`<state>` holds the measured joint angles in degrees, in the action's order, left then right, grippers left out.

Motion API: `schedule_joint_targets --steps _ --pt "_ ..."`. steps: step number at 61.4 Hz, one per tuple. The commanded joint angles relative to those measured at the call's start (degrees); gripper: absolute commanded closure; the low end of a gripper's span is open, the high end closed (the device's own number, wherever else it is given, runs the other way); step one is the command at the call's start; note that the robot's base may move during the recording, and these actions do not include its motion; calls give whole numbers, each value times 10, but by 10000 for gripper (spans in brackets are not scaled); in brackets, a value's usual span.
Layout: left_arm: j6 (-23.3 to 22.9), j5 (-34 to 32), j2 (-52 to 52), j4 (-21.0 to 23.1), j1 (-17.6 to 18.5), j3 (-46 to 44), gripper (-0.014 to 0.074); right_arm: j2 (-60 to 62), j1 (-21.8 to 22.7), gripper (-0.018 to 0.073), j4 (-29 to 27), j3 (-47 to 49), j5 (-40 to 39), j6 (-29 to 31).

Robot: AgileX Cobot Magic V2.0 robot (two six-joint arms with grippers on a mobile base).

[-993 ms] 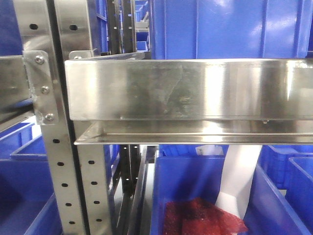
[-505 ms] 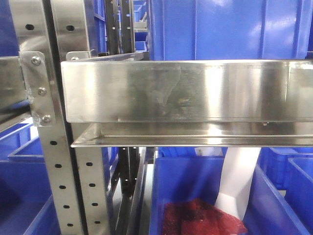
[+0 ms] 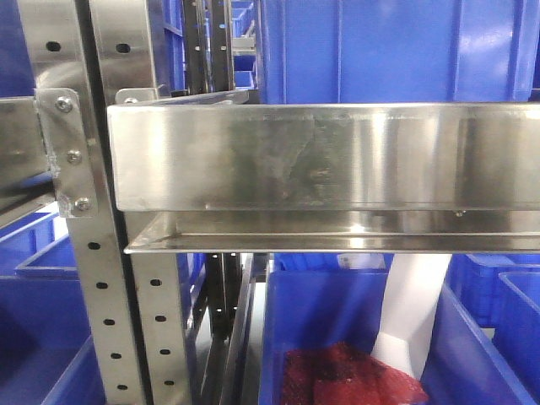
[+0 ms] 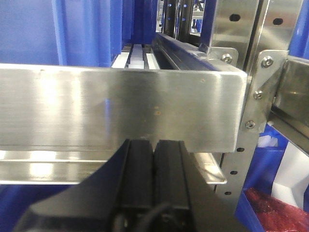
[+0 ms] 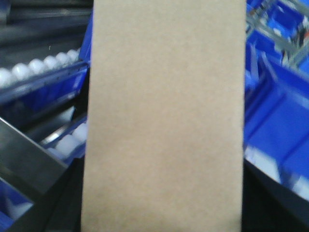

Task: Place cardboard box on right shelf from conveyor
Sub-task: 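Position the base in front of the shelf with the box held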

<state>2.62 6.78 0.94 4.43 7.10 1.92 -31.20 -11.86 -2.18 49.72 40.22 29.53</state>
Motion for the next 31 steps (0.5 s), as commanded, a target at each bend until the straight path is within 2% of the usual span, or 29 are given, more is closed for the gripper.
schedule_joint_targets --steps 1,5,13,18,24,31 --pt "0 -49 6 3 3 4 712 -46 -22 410 27 49 -73 74" --pt "0 -49 6 3 3 4 713 -77 -41 410 60 73 -73 126" --pt "0 -49 6 3 3 4 713 -134 -77 410 144 104 -71 186" --pt "0 -49 6 3 3 4 713 -162 -103 410 217 108 -73 204" --pt "0 -49 6 3 3 4 713 -196 -125 410 278 105 -71 204" --pt "0 -49 6 3 3 4 713 -228 -131 410 301 105 -72 204"
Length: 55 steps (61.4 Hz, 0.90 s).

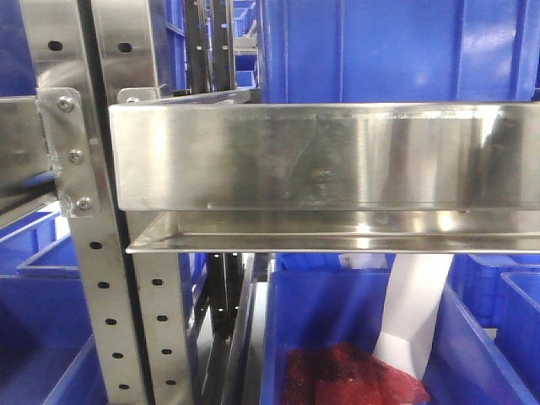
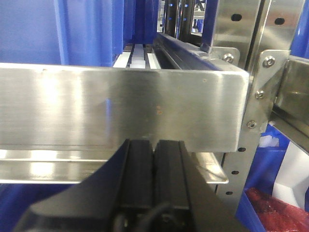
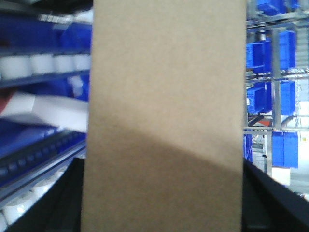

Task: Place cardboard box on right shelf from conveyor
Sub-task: 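Position the base in front of the shelf with the box held, then lower the held box onto the upper shelf with the right gripper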

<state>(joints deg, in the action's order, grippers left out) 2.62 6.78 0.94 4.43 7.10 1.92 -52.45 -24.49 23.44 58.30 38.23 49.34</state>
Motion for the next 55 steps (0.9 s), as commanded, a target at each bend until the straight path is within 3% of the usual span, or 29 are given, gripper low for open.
schedule_joint_targets --steps 1,22,44,49,55 --pt "0 -49 6 3 3 4 713 -23 -5 410 45 19 -54 6" --pt "0 -49 6 3 3 4 713 -128 4 410 48 19 -76 6" --pt "0 -49 6 3 3 4 713 -133 25 403 46 19 -81 5" --pt "0 -49 6 3 3 4 713 -133 25 330 39 19 -85 -15" --pt "0 -49 6 3 3 4 713 -133 25 44 24 19 -96 -73"
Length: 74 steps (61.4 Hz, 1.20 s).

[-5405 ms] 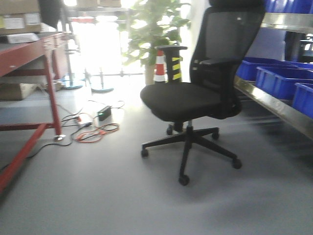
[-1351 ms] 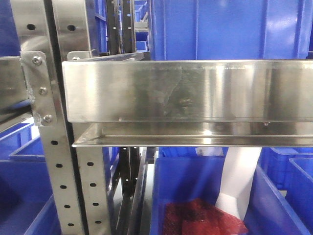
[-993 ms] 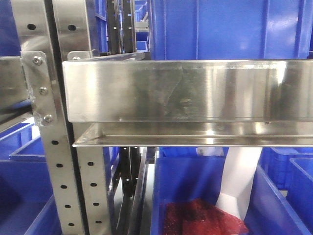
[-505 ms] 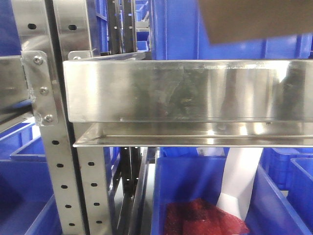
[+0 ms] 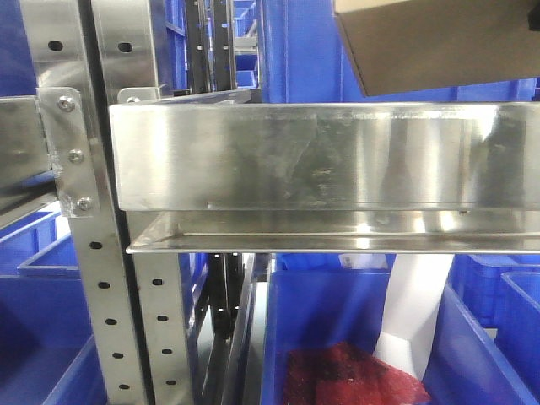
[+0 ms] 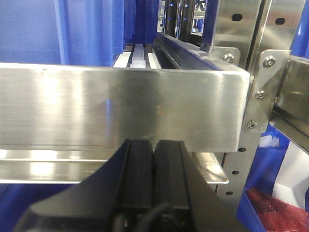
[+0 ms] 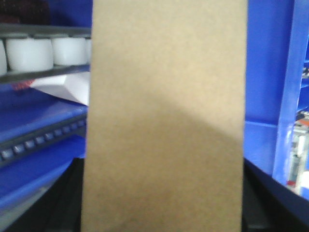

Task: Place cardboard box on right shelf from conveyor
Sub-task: 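Lower the held box onto the upper shelf with the right gripper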

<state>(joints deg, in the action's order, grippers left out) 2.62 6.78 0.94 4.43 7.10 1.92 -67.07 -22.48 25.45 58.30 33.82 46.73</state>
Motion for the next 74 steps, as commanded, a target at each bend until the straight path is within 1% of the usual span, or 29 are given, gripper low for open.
schedule_joint_targets --steps 1,2,7,26,47,53,64,74 --pt "0 -49 6 3 3 4 713 13 5 -6 4 19 -53 -56" --pt "0 -49 6 3 3 4 713 13 5 -55 4 19 -54 -68" --pt "0 -49 6 3 3 4 713 13 5 -33 4 19 -51 -85" --pt "0 -49 6 3 3 4 712 13 1 -33 2 19 -53 -85" --pt "0 -49 6 3 3 4 712 13 -38 -33 0 19 -90 -85" --pt "0 -49 6 3 3 4 713 13 -44 -33 -16 19 -91 -86" --pt "0 -49 6 3 3 4 713 13 -55 -33 -77 19 -81 -86" --pt "0 -49 6 3 3 4 713 14 -58 -33 -130 19 -40 -86"
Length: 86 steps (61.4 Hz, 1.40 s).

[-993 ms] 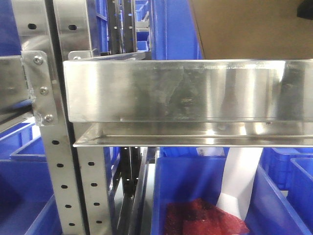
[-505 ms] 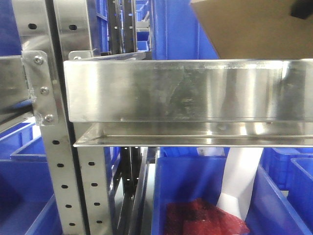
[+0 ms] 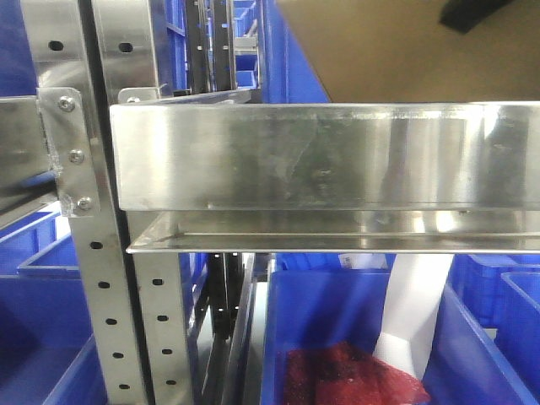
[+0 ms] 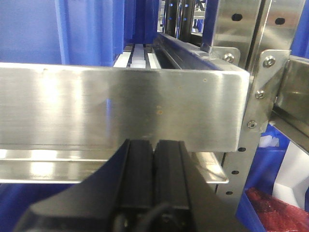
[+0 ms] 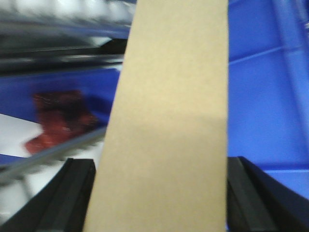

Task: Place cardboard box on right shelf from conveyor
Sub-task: 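Lower the held box onto the upper shelf with the right gripper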

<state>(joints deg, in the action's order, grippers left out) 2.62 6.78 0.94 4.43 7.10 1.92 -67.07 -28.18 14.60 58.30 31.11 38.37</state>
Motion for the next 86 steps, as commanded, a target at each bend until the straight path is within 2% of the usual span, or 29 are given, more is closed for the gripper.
schedule_joint_targets --steps 1,21,32,41,53,60,64,67,71,83,86 --pt "0 -49 6 3 3 4 713 14 -1 -33 -25 19 -8 -3" --pt "0 -49 6 3 3 4 713 40 -1 -33 -125 19 74 -3" --pt "0 -49 6 3 3 4 713 82 -1 -33 -146 19 86 -4" --pt "0 -49 6 3 3 4 713 120 -1 -33 -146 19 85 -4" --pt "0 -49 6 3 3 4 713 123 0 -33 -84 18 85 -4" --pt "0 -49 6 3 3 4 713 124 0 -31 -99 18 80 -7" --pt "0 -49 6 3 3 4 713 124 0 -16 -111 18 80 -31" --pt "0 -49 6 3 3 4 713 124 0 14 -112 18 80 -59" --pt "0 -49 6 3 3 4 713 132 0 104 -112 18 82 -120" --pt "0 -49 6 3 3 4 713 171 0 533 -112 18 85 -273" --pt "0 -49 6 3 3 4 713 186 0 540 -112 18 83 -312"
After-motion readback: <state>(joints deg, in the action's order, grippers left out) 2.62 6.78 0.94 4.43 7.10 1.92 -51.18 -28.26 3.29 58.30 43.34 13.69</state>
